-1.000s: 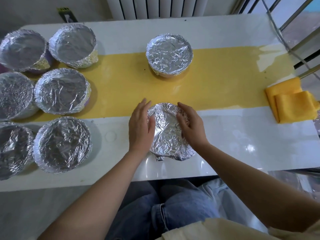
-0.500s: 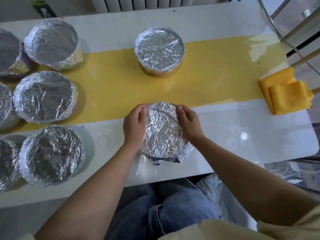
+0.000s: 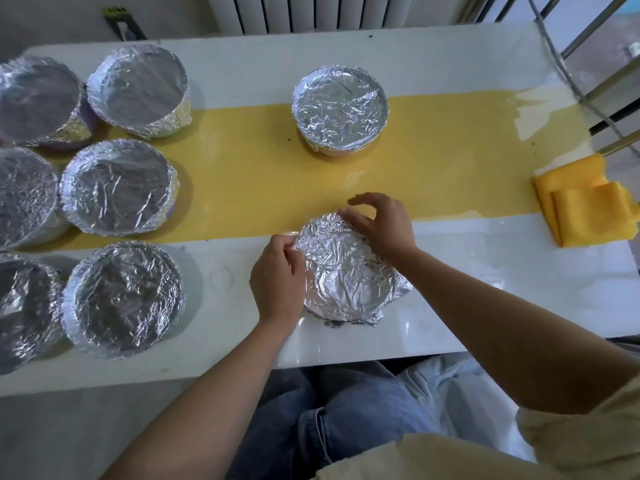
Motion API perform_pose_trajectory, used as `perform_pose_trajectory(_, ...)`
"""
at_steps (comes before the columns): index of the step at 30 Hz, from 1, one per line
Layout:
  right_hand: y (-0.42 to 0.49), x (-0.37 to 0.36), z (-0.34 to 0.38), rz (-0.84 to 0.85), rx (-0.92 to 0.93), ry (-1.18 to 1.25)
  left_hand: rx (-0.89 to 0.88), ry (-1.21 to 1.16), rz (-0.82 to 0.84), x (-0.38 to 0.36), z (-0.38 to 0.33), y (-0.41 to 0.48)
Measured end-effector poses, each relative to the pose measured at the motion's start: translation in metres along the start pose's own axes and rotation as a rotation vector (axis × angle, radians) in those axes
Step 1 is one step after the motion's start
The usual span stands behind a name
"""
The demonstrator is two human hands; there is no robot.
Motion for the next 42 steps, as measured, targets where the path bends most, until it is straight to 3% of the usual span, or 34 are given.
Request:
perform_pose_trajectory(4, -0.008, 0.001, 0.006, -0.162, 0.172, -0.001, -0.085, -0.015, -0.050, 0.009, -0.004, -0.001)
perform_pose_trajectory(8, -0.050, 0.005, -0.006, -0.313, 0.150, 0.091, -0.244, -0.172, 0.106, -0.005, -0.021, 0.023)
perform_pose_trajectory(11, -0.074, 0.000, -0.025, -0.238, 0.047, 0.205, -0.220, -0.191, 0.238, -0.020, -0.022, 0.034)
perform_pose_trajectory(15, -0.074, -0.003, -0.033, -0.160, -0.173, 0.466, -0.106, -0.282, 0.239, -0.027, -0.009, 0.039)
perform_pose_trajectory(18, -0.065, -0.005, -0.033, -0.128, -0.238, 0.580, -0.038, -0.399, 0.243, -0.026, -0.003, 0.039)
perform_pose_trajectory(29, -0.039, -0.004, -0.036, 0.031, -0.172, 0.434, 0.025, -0.388, 0.213, -0.030, -0.003, 0.034)
perform_pose_trajectory(37, -0.012, 0.003, -0.027, 0.178, -0.140, 0.283, 0.041, -0.181, 0.042, -0.023, -0.011, 0.016)
perform_pose_trajectory(42, -0.005, 0.011, -0.024, 0.023, -0.076, 0.083, 0.086, -0.015, 0.089, -0.022, -0.006, 0.005)
Point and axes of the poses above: each hand's wrist, its own y-axis towards the middle knuckle, its own x-axis out of the back of the hand, z = x × y, the point moved 3 cm from there along y, towards the middle knuckle, and after that the axes turned 12 degrees about -x, right-handed, at the moved point
